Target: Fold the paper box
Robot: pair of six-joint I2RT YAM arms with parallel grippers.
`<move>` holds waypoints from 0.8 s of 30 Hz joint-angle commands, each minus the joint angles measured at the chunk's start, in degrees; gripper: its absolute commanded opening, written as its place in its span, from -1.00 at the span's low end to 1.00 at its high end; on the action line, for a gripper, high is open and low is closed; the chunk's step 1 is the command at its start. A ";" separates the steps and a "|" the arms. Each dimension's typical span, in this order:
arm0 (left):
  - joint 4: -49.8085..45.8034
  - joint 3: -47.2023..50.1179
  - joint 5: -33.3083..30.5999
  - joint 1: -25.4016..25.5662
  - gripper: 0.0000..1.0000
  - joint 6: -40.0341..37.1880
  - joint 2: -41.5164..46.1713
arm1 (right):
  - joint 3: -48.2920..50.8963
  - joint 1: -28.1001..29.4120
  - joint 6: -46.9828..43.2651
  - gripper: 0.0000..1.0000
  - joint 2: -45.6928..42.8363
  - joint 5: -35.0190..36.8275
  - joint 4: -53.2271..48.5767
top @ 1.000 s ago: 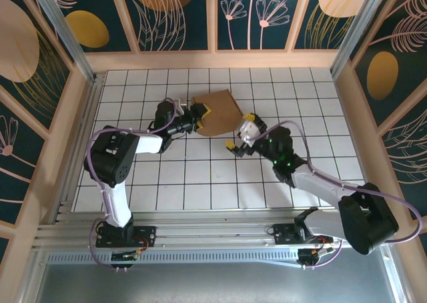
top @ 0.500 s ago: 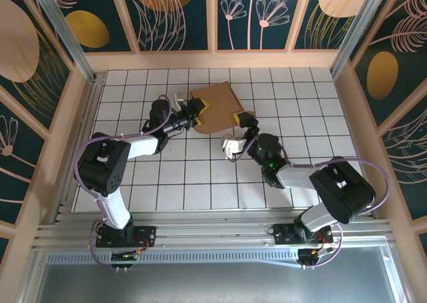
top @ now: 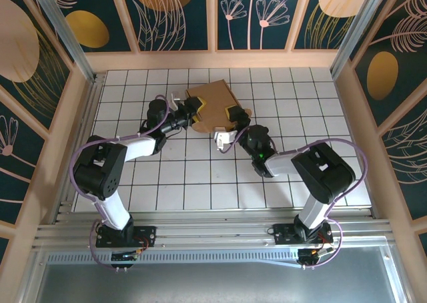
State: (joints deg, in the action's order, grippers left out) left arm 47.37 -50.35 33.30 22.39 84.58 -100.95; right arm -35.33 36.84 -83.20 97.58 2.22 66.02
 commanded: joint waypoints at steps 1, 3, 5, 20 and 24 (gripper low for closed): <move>-0.08 0.09 2.35 1.25 0.08 2.67 2.42 | -1.55 0.10 -0.01 0.34 1.11 2.09 2.96; -0.82 -0.25 2.09 1.26 0.17 2.21 2.45 | -0.91 0.14 -0.02 0.19 0.59 1.76 2.65; -2.25 -1.05 1.86 1.34 0.22 0.88 4.60 | -0.42 0.11 -0.13 0.05 0.05 1.31 2.30; -35.63 -14.03 -15.43 1.34 0.98 -27.97 15.03 | 3.53 -0.23 11.16 -0.18 -11.70 0.84 -8.62; -44.94 -18.18 -24.16 0.96 0.98 -40.72 16.51 | 3.85 -0.97 16.56 -0.20 -18.69 -1.07 -17.73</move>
State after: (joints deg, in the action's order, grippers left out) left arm 12.05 -64.66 18.92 23.99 56.86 -86.46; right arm -32.45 36.53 -72.49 83.05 2.81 56.80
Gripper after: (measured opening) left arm 0.988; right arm 0.450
